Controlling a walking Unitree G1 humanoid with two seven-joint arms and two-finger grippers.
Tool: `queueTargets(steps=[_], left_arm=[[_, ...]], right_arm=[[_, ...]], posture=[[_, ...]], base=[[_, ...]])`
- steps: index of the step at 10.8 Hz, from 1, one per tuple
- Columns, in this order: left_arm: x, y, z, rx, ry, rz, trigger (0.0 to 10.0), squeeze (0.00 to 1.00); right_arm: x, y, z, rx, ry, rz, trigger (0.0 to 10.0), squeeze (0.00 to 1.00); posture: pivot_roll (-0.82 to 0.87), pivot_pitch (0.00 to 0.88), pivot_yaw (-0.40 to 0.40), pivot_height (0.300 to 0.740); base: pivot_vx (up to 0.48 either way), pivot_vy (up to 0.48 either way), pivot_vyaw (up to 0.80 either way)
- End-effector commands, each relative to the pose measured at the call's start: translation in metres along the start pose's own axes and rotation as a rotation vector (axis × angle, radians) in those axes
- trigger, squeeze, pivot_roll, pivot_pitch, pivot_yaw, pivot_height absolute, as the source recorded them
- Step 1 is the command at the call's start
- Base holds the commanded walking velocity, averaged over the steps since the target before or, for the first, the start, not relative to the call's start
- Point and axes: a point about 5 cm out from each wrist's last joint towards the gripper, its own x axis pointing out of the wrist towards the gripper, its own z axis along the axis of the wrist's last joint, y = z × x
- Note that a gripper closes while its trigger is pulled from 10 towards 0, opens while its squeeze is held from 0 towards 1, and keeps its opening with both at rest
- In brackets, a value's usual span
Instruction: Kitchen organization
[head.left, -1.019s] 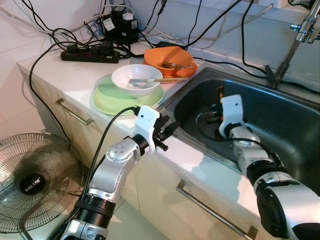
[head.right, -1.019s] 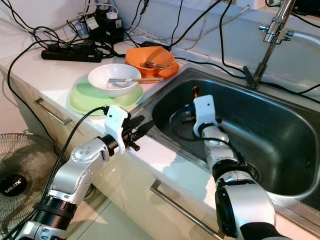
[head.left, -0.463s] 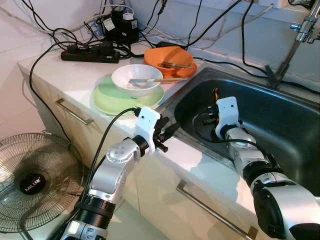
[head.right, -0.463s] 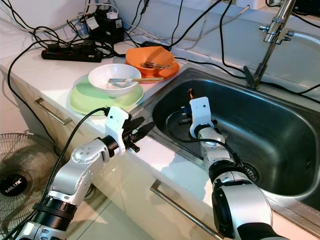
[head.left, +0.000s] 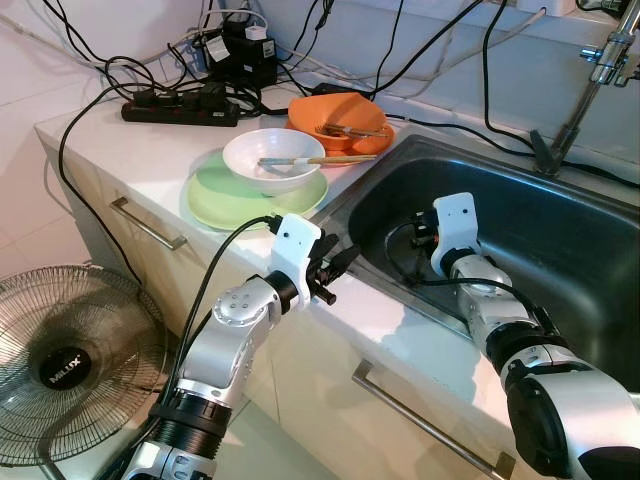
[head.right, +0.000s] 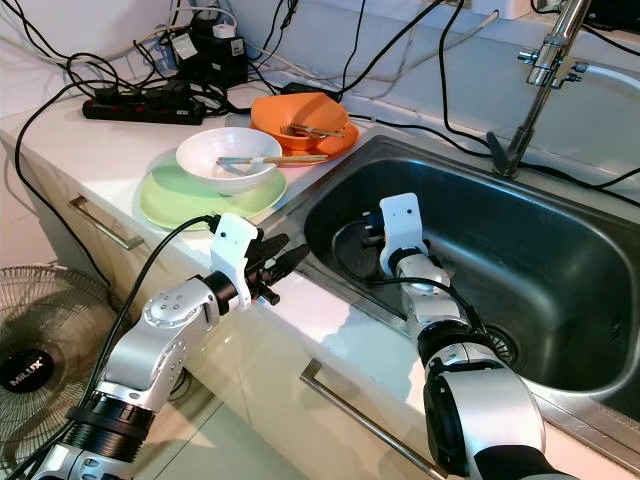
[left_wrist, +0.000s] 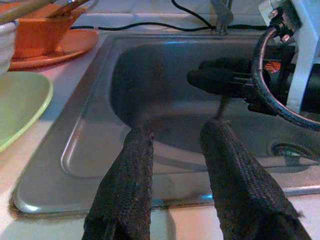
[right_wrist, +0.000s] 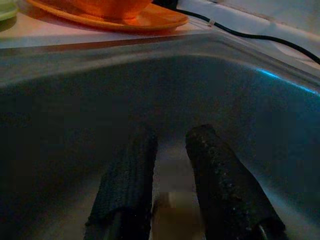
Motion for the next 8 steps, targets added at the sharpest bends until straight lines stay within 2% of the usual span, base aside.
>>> queueTargets(steps=[1,3,4,6,7,8], left_arm=[[0.001,0.0,0.005,0.017,-0.022,0.006,10.0,0.0],[0.001,0.006,0.012,0.074,-0.061,0.057,10.0,0.0],[0.001,0.015,0.022,0.094,-0.11,0.131,10.0,0.0],[0.001,0.025,0.03,0.113,-0.153,0.205,10.0,0.0],[0.001,0.031,0.035,0.134,-0.176,0.254,10.0,0.0],[0.002,0.033,0.037,0.148,-0.184,0.271,10.0,0.0]], right_arm=[[0.001,-0.001,0.004,-0.003,-0.021,0.001,10.0,0.0],[0.003,-0.003,0.014,0.012,-0.07,-0.014,10.0,0.0],[0.005,-0.007,0.03,0.016,-0.145,-0.023,10.0,0.0],[0.006,-0.011,0.049,0.014,-0.242,-0.027,10.0,0.0],[0.005,-0.016,0.065,0.026,-0.327,-0.047,10.0,0.0],[0.003,-0.017,0.069,0.028,-0.358,-0.05,10.0,0.0]], posture=[[0.2,0.0,0.005,0.74],[0.2,0.0,0.003,0.74],[0.2,0.0,0.003,0.74],[0.19,0.0,0.004,0.74],[0.18,0.0,0.006,0.74],[0.18,0.0,0.005,0.74]], base=[[0.0,0.0,0.0],[0.0,0.0,0.0],[0.0,0.0,0.0],[0.0,0.0,0.0],[0.0,0.0,0.0],[0.0,0.0,0.0]])
